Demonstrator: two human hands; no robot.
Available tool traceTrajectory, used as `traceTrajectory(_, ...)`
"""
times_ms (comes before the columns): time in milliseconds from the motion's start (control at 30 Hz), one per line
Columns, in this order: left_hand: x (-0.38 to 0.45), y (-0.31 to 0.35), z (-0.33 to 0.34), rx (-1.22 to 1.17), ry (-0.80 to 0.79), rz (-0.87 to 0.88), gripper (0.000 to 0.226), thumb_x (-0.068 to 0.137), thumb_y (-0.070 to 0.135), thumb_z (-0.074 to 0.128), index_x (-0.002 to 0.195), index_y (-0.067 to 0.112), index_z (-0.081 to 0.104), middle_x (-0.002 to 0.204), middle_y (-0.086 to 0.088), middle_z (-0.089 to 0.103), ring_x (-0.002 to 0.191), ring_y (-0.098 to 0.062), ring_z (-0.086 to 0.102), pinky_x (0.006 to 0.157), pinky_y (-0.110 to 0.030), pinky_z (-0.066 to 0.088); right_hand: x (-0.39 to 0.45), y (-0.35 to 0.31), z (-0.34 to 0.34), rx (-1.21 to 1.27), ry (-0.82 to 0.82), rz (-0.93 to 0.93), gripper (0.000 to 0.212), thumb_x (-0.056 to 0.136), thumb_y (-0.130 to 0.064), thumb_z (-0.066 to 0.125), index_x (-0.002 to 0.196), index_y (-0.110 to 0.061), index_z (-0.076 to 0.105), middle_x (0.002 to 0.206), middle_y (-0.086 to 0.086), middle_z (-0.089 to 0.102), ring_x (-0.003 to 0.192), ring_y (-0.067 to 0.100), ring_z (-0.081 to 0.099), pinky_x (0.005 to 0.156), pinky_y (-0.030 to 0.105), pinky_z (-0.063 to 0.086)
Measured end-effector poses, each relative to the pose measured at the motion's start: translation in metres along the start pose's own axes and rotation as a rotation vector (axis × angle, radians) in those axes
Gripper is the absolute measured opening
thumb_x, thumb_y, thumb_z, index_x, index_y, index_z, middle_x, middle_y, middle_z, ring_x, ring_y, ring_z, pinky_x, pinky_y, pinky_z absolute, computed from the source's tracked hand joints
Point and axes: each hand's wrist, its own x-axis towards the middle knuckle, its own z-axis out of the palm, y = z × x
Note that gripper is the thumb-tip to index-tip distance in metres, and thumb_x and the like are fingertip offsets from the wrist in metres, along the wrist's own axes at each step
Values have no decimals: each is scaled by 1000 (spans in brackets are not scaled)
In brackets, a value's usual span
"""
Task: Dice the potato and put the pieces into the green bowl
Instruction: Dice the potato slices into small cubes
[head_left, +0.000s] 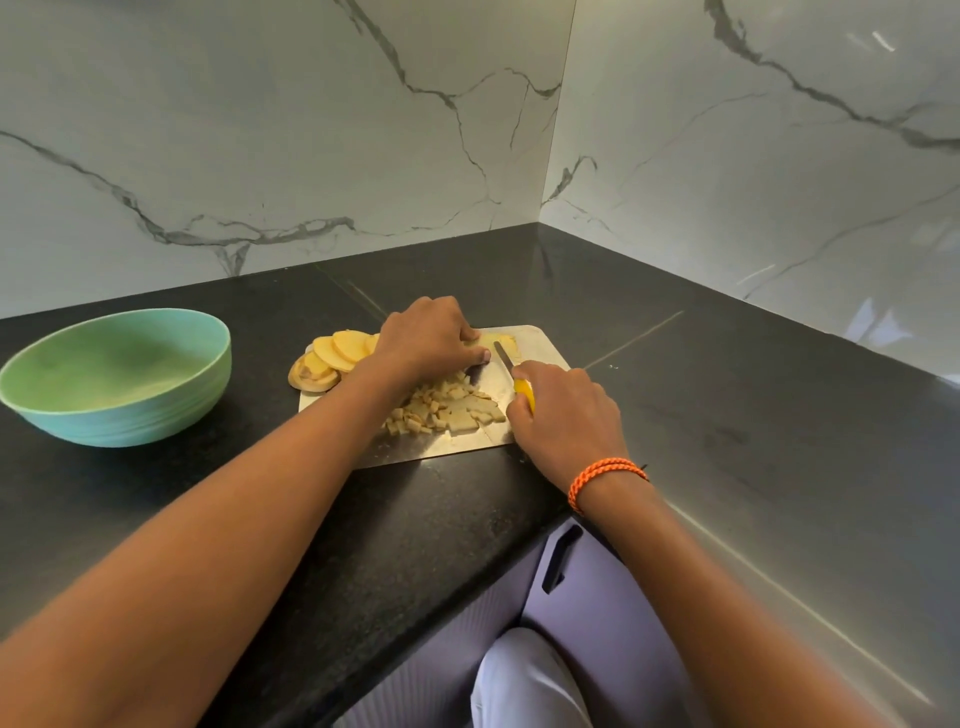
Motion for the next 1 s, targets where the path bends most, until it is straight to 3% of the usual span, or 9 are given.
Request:
traceTrajectory(133, -2, 1, 3, 25, 61, -15, 45, 91, 59, 73, 112, 19, 70, 103, 8, 66, 96, -16, 61, 80, -38, 51, -19, 8, -3, 43, 15, 4, 40, 100, -35, 49, 139, -32, 58, 114, 8, 67, 100, 29, 62, 81, 41, 52)
traceTrajectory(233, -2, 0, 4, 21, 57, 1, 46, 92, 59, 73, 113, 19, 73, 107, 9, 68, 97, -15, 61, 78, -36, 49, -22, 9, -4, 104, 37, -1, 40, 101, -35, 50, 140, -31, 59, 110, 4, 70, 96, 24, 62, 82, 41, 55)
traceTrajectory(433, 0, -5, -5, -62, 14, 11, 41, 86, 58, 79, 111, 25, 83, 118, 14, 76, 87, -9, 65, 60, -25, 44, 7, 2, 2, 125, 76, -9, 42, 100, -31, 50, 142, -32, 56, 110, 9, 70, 100, 32, 63, 75, 37, 44)
traceTrajectory(667, 0, -8, -3, -136, 27, 15, 35, 89, 51, 80, 113, 26, 82, 117, 11, 76, 91, -10, 64, 58, -22, 39, 35, -6, 15, 72, 52, -22, 39, 100, -34, 50, 138, -31, 58, 112, 9, 68, 100, 31, 62, 81, 40, 49)
traceTrajectory(900, 2, -8, -1, -123, 30, -5, 35, 88, 54, 80, 111, 27, 83, 114, 12, 76, 89, -8, 62, 58, -25, 39, 35, -8, 14, -6, 3, -28, 29, 100, -30, 50, 125, -22, 62, 112, 11, 65, 97, 33, 61, 76, 39, 44)
traceTrajectory(1000, 2, -6, 0, -106, 24, -15, 37, 88, 54, 79, 113, 27, 82, 112, 12, 76, 84, -8, 62, 56, -24, 38, 24, -7, 10, 14, -1, -22, 29, 101, -31, 49, 126, -22, 61, 109, 9, 64, 87, 26, 54, 72, 36, 41)
